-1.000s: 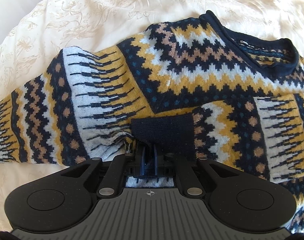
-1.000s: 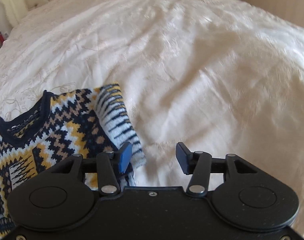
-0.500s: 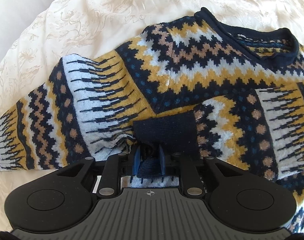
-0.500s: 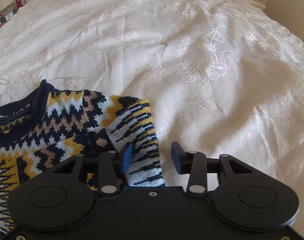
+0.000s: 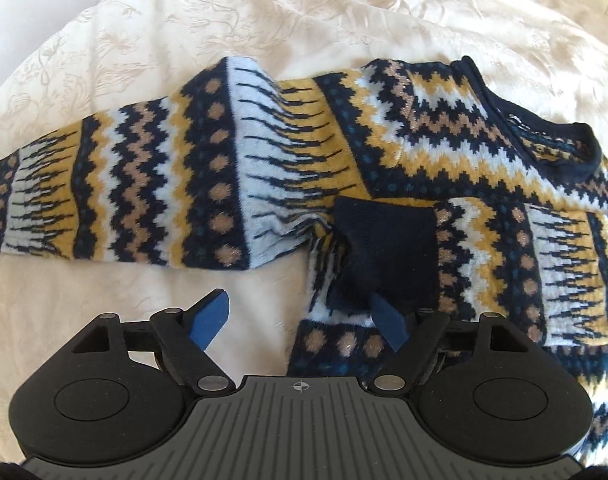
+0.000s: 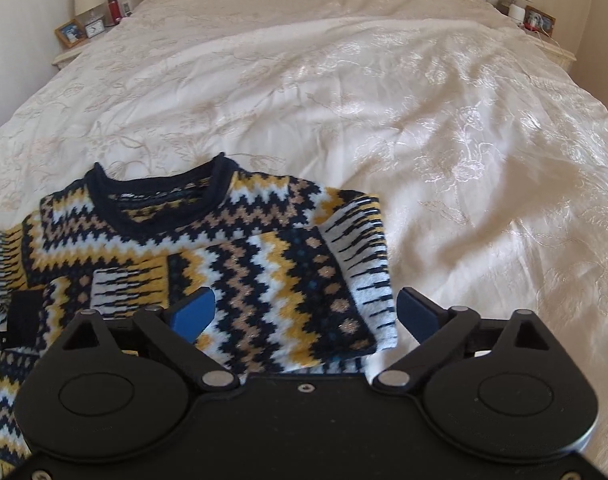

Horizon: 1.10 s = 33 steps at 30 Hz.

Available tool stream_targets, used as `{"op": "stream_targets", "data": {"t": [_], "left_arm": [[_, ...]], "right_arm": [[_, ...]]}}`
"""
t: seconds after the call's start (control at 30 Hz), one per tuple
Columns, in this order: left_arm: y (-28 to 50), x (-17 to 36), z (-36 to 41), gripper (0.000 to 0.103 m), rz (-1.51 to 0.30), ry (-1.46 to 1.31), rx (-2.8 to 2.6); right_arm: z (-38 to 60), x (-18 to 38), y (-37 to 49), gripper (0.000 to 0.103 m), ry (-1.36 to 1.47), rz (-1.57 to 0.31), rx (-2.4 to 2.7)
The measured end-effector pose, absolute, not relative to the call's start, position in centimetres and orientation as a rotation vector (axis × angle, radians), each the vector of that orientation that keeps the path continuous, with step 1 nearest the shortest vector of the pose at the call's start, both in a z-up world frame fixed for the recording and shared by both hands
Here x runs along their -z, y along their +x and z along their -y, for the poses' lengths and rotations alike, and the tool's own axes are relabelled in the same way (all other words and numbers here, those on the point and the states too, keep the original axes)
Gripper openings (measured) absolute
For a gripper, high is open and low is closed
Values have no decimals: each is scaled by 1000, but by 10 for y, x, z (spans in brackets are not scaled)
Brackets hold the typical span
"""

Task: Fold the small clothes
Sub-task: 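Release the cuff and grasp the other sleeve's navy cuff with the left gripper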

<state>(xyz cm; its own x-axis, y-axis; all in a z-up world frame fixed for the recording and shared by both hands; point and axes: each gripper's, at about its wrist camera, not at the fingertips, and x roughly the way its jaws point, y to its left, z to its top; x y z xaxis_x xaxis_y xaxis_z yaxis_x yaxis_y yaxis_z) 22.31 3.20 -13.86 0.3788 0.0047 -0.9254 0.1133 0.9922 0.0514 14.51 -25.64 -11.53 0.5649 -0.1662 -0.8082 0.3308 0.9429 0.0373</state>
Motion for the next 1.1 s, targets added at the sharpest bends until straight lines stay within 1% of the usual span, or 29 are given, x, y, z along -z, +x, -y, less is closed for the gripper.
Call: {"op": "stream_targets", "data": {"t": [0.27, 0.33, 0.47, 0.5, 0.53, 0.63, 0.87, 1.1], "left_arm": [[193, 118, -109, 80, -1135, 39, -49], [193, 112, -128, 83, -1124, 33, -71], [194, 103, -168, 85, -1093, 19, -115], [196, 100, -177, 87, -1085, 18, -125], [197, 97, -186, 90, -1077, 14, -136], [208, 90, -216, 94, -1052, -13, -169], [237, 78, -277, 94, -988, -38, -266], [259, 89, -319, 93, -992, -96, -321]], "right_arm": [[208, 112, 132, 100, 160, -930, 164], [197, 109, 129, 100, 161, -912, 137], [178, 105, 123, 101, 175, -889, 97], [174, 105, 123, 102, 186, -887, 87], [171, 105, 122, 102, 197, -888, 79], [159, 108, 123, 102, 221, -922, 51], [133, 116, 128, 102, 284, -992, 41], [110, 119, 138, 102, 299, -1022, 87]]}}
